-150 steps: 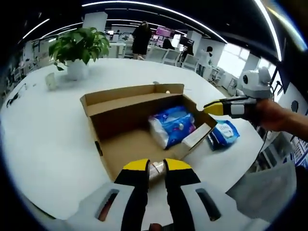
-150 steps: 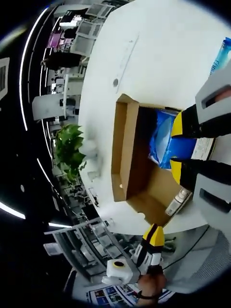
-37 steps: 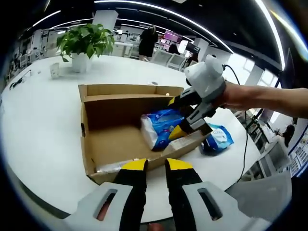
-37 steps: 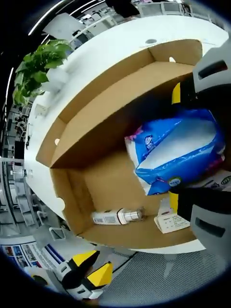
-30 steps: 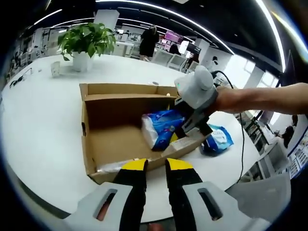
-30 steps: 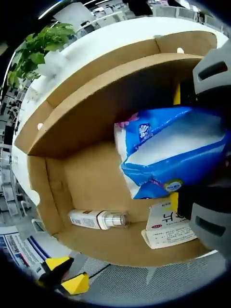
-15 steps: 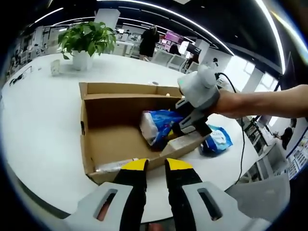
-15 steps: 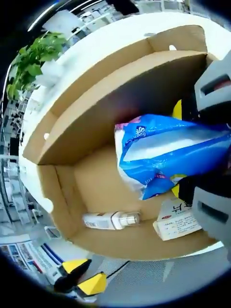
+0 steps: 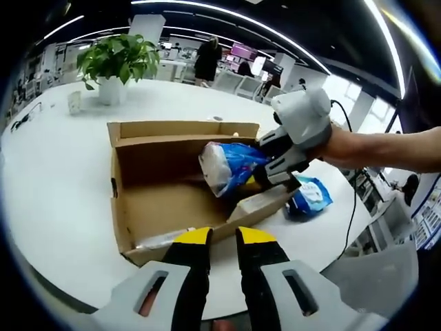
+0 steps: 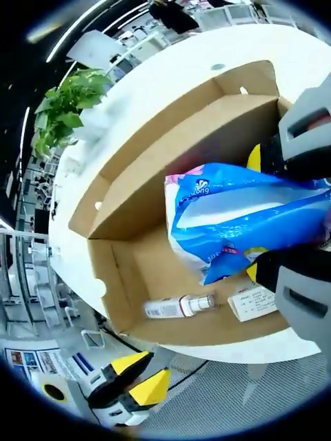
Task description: Operate the shoe box by opening the lid, removing the specified soft item, and placing it in the target area until the item is outside and the box remains undamaged.
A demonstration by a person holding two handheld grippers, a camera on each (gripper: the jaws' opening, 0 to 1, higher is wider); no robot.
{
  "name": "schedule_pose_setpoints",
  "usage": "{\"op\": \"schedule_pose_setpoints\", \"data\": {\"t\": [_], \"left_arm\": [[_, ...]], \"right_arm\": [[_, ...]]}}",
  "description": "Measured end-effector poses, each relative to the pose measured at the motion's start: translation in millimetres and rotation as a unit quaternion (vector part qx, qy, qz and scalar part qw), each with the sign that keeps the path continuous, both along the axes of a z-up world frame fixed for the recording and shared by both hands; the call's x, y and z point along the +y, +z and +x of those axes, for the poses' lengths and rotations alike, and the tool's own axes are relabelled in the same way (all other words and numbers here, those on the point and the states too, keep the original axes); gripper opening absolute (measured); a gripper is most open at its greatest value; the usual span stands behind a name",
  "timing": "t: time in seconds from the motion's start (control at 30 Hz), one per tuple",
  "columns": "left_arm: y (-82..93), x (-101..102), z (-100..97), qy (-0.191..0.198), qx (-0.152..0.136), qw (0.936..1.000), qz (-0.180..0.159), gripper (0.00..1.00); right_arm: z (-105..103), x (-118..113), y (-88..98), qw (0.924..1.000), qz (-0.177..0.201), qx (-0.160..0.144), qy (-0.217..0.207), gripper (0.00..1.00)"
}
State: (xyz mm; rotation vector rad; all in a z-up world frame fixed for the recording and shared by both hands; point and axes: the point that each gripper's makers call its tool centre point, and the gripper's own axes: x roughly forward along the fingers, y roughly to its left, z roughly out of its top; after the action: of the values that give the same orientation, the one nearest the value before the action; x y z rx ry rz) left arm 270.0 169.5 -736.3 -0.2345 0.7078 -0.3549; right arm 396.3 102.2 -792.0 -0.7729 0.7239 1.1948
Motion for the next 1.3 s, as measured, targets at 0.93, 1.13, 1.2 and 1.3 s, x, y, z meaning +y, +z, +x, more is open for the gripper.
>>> {"op": "schedule_pose_setpoints", "data": {"t": [0.93, 1.13, 1.2, 1.3], "left_arm": [[4.5, -8.8, -1.2, -0.014, -0.007, 0.9998, -0.012, 0.13], [5.7, -10.4, -1.3, -0.017, -0.009, 0.9997, -0.013, 0.13], [6.2, -11.1, -1.6, -0.018, -0.010, 0.9997, -0.015, 0.13], [6.3, -10.7, -1.4, -0.016, -0.010, 0.9997, -0.016, 0.13]], "right_arm": [[-9.9, -33.7, 87.2, 0.9868, 0.126, -0.054, -0.087, 0.31], [-12.1, -52.0, 89.5, 0.9861, 0.119, -0.061, -0.099, 0.31], [-12.6, -58.5, 89.1, 0.9859, 0.117, -0.062, -0.103, 0.31], [-13.9, -67.2, 88.1, 0.9856, 0.113, -0.062, -0.109, 0.31]]}}
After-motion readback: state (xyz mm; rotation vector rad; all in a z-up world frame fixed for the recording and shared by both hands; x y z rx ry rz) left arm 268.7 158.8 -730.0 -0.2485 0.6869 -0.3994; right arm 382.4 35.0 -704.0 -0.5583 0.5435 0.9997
